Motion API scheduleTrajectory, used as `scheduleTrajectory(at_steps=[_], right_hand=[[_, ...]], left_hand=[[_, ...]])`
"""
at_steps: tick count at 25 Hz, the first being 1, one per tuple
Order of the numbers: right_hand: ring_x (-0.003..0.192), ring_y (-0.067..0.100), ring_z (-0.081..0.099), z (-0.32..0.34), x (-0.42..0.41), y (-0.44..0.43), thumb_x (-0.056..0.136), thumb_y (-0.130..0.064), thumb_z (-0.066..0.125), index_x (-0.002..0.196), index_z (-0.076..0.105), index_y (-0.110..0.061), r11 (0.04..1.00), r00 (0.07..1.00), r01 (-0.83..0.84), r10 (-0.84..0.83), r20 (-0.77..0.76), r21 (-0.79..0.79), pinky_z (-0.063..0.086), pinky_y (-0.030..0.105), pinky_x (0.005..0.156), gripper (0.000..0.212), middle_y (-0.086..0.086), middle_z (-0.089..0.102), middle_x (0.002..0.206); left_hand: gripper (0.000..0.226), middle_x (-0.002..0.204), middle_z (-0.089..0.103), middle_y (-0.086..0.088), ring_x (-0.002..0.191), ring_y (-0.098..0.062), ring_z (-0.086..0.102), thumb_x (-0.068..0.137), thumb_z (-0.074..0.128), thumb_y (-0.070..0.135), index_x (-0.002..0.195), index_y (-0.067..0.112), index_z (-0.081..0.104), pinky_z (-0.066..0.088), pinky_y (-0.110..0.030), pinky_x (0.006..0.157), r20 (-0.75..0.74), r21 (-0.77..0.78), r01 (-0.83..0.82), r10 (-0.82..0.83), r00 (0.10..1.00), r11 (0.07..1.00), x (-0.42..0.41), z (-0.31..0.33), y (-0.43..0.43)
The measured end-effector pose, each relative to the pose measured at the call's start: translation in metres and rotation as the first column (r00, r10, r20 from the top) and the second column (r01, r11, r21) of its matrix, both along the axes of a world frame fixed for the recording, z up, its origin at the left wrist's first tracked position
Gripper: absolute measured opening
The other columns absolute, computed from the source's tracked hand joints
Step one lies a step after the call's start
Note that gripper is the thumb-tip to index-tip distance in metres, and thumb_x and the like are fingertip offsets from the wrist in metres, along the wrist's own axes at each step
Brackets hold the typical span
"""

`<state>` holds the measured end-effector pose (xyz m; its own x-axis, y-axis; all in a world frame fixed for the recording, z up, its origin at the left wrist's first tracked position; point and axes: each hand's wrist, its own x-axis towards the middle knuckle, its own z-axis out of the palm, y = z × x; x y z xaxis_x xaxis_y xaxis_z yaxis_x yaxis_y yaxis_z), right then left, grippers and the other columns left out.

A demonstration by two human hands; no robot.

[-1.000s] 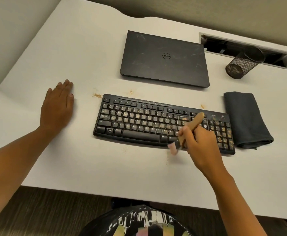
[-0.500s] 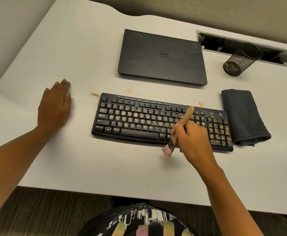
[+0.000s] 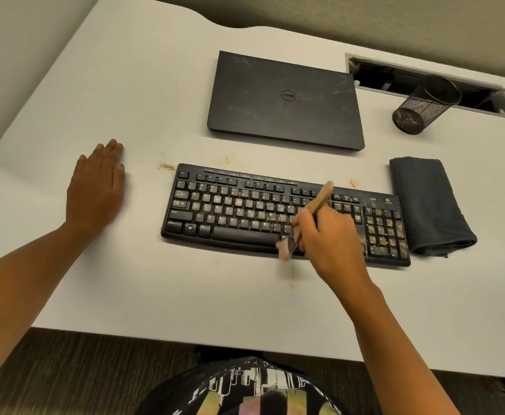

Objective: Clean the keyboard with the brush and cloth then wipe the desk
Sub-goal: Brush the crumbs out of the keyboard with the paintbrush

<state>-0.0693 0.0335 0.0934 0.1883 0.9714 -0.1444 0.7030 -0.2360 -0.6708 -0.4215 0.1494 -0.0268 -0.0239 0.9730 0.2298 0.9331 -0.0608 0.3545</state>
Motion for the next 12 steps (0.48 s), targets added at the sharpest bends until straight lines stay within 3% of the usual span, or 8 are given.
scheduleTrajectory(at_steps=[2,4,8,12], right_hand=[[0.053,0.013,0.059,0.001,-0.004,0.003,0.102,-0.027,0.040,0.080,0.064,-0.005,0.998,0.999,-0.001,0.003,-0.033,0.060,0.052,0.033,0.052,0.039,0.004,0.061,0.060],[0.049,0.005,0.053,0.001,-0.019,0.009,0.102,-0.029,0.041,0.082,0.063,-0.009,0.991,0.998,-0.038,0.045,-0.051,0.132,0.040,0.018,0.044,0.036,-0.005,0.057,0.058],[0.057,0.005,0.055,-0.007,-0.049,0.017,0.101,-0.027,0.044,0.093,0.063,-0.019,0.966,0.977,-0.176,0.195,-0.089,0.189,0.043,0.017,0.049,0.022,-0.014,0.060,0.071],[0.048,0.001,0.054,-0.004,-0.016,0.015,0.104,-0.028,0.039,0.087,0.060,-0.017,0.996,0.991,0.021,-0.032,0.133,0.090,0.041,0.012,0.042,0.030,-0.011,0.057,0.064]], left_hand=[[0.043,0.155,0.036,-0.008,0.145,-0.025,0.029,0.105,0.034,0.015,0.147,0.009,0.041,0.008,-0.034,0.118,0.003,0.000,0.001,-0.001,1.000,1.000,-0.001,0.000,0.000],[0.043,0.155,0.036,-0.007,0.145,-0.024,0.028,0.104,0.034,0.015,0.147,0.010,0.041,0.008,-0.034,0.118,0.011,-0.009,-0.004,0.004,1.000,1.000,0.000,0.000,0.000],[0.043,0.156,0.036,-0.006,0.145,-0.023,0.028,0.104,0.034,0.015,0.147,0.010,0.040,0.007,-0.032,0.118,0.014,-0.009,-0.008,0.008,1.000,1.000,0.000,0.001,-0.001],[0.044,0.155,0.036,-0.006,0.145,-0.023,0.028,0.105,0.033,0.017,0.147,0.011,0.041,0.007,-0.032,0.118,0.021,-0.009,-0.009,0.009,1.000,1.000,-0.001,-0.001,0.001]])
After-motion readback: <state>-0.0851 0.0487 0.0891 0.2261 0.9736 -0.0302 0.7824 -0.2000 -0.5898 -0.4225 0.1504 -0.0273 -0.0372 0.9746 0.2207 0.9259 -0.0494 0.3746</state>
